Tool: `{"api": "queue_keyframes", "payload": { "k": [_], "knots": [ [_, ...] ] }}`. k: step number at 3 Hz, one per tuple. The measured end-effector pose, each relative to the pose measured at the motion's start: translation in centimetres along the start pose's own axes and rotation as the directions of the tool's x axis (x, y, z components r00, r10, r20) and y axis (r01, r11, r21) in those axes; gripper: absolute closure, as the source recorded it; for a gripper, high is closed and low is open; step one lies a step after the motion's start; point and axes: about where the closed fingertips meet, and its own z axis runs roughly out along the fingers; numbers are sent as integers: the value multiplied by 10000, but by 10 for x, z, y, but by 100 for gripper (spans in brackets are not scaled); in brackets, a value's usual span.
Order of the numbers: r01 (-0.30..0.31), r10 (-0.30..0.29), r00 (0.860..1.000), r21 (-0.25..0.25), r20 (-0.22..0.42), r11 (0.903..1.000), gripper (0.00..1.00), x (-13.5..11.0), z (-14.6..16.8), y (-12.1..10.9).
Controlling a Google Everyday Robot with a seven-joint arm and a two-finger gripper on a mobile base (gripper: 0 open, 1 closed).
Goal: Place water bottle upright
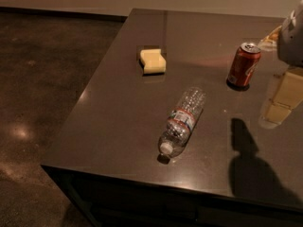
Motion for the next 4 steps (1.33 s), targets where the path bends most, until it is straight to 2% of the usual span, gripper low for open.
{"api": "queue_keyframes", "payload": {
  "k": [1,2,3,4],
  "knots": [
    [11,-11,10000,22,12,10000,0,0,0,0],
    [723,-723,9965,18,410,9974,0,-16,4,-4],
    [2006,-1989,9751,-73,985,9797,0,-44,19,-9],
    [3317,-3286,9358,-36,1277,9434,0,-69,34,-13]
  ]
}}
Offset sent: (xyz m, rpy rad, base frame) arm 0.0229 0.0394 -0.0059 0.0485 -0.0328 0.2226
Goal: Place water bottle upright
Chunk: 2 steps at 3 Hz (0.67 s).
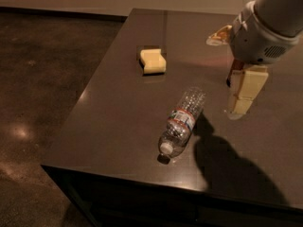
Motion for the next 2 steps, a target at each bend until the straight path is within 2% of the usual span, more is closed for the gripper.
{"api": "queue_keyframes", "payload": {
  "k": [1,2],
  "knots": [
    [1620,-1617,9868,-308,114,9863,0,-17,17,-2],
    [3238,-3227,9461,-623,269,9441,0,-30,34,6]
  ]
}}
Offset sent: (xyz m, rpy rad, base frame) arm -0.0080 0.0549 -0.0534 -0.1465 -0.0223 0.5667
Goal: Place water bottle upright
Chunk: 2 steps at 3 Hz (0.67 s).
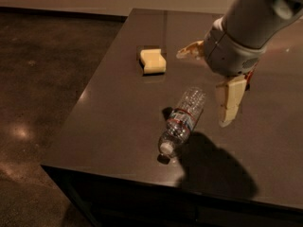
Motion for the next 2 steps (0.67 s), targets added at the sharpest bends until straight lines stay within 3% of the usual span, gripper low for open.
{"api": "queue_keyframes", "payload": {
  "k": [1,2],
  "knots": [
    [1762,-1764,9843,-360,-48,9837,0,-15,21,9],
    [2986,-2995,9541,-751,-15,9514,0,-25,42,17]
  ]
}}
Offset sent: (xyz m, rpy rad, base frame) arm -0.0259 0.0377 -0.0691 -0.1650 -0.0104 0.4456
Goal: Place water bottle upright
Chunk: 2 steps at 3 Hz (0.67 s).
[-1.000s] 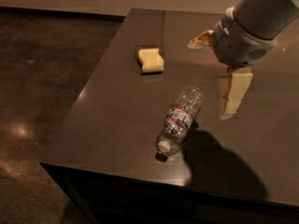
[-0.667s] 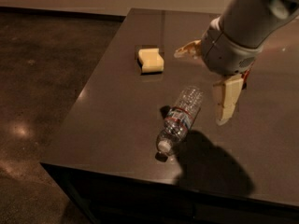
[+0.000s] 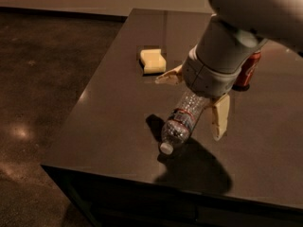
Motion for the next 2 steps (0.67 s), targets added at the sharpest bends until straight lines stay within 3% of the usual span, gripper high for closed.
{"api": "queue_keyframes", "payload": {
  "k": [2],
  "knots": [
    [1303,-1325,9909,-737,-251,9887,0,-12,31,0]
  ]
}}
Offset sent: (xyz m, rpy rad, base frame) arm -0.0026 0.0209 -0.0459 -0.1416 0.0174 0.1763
